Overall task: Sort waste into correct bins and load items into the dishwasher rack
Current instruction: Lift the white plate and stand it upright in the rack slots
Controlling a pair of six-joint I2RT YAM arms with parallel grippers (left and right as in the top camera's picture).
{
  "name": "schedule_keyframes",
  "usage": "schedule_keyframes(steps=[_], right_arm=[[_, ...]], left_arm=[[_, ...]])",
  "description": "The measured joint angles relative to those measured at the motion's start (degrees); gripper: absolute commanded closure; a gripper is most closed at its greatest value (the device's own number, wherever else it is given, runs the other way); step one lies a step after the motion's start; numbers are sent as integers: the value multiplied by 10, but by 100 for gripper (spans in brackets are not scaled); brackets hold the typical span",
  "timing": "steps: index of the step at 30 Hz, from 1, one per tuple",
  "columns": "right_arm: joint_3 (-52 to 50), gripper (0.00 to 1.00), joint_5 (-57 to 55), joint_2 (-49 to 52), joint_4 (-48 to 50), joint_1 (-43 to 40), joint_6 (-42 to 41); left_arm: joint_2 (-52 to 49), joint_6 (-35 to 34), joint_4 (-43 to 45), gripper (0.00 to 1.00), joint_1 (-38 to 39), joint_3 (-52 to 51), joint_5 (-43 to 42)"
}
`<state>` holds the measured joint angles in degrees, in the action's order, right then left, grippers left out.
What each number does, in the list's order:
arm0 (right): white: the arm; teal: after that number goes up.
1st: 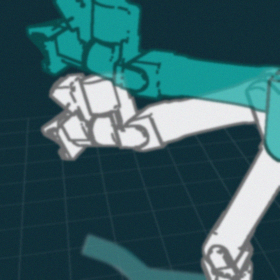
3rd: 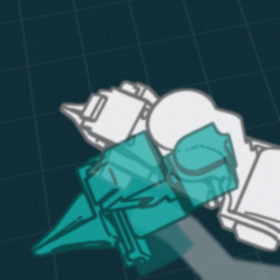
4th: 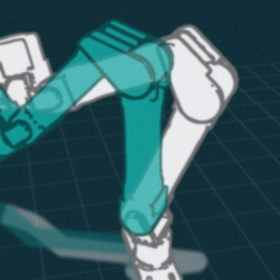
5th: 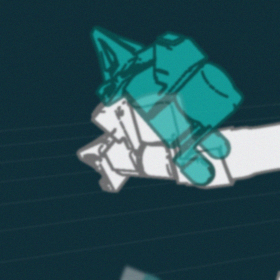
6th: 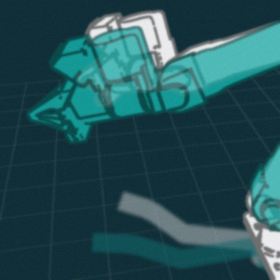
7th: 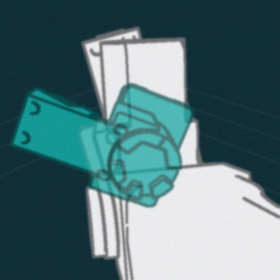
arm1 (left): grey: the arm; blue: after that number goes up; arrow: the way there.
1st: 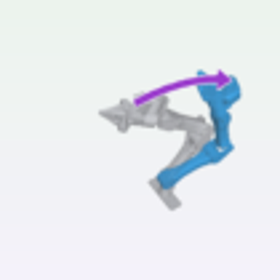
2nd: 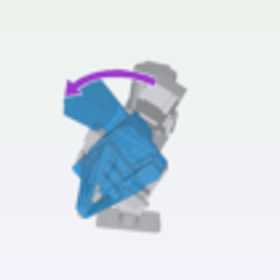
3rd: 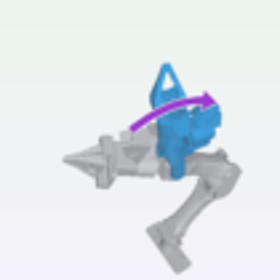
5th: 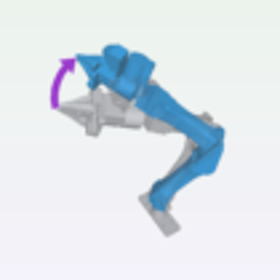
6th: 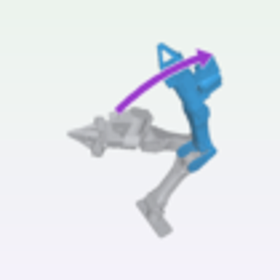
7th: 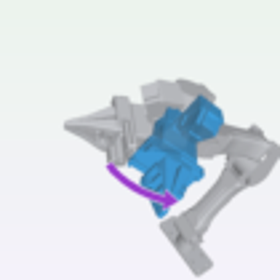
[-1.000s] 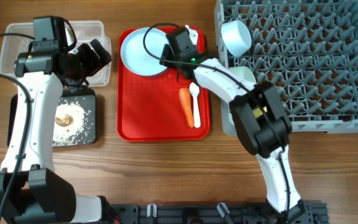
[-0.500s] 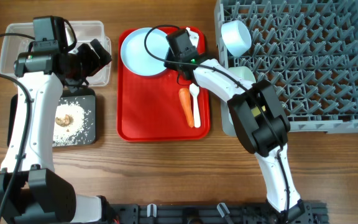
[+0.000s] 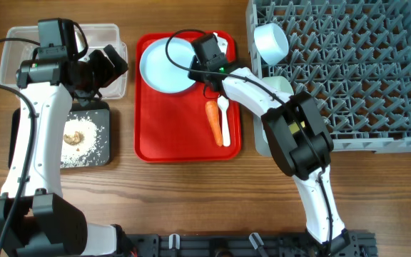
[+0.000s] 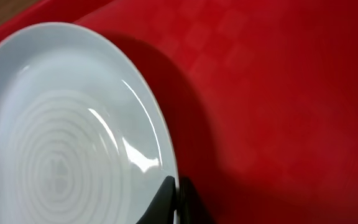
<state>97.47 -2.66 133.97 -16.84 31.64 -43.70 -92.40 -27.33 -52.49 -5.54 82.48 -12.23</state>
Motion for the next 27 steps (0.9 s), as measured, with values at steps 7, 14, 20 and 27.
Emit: schedule_keyframes(steps=[7, 14, 20, 27], right_arm=[[1, 96, 11, -20, -51, -11, 52], [1, 96, -35, -99, -102, -17, 141], [1, 96, -119, -215, -162, -17, 214], [1, 96, -349, -339, -204, -18, 284]], left_arm=[[0, 0, 0, 0, 0, 0, 0], [0, 0, 0, 0, 0, 0, 0], [0, 0, 0, 0, 0, 0, 0], [0, 0, 0, 0, 0, 0, 0]])
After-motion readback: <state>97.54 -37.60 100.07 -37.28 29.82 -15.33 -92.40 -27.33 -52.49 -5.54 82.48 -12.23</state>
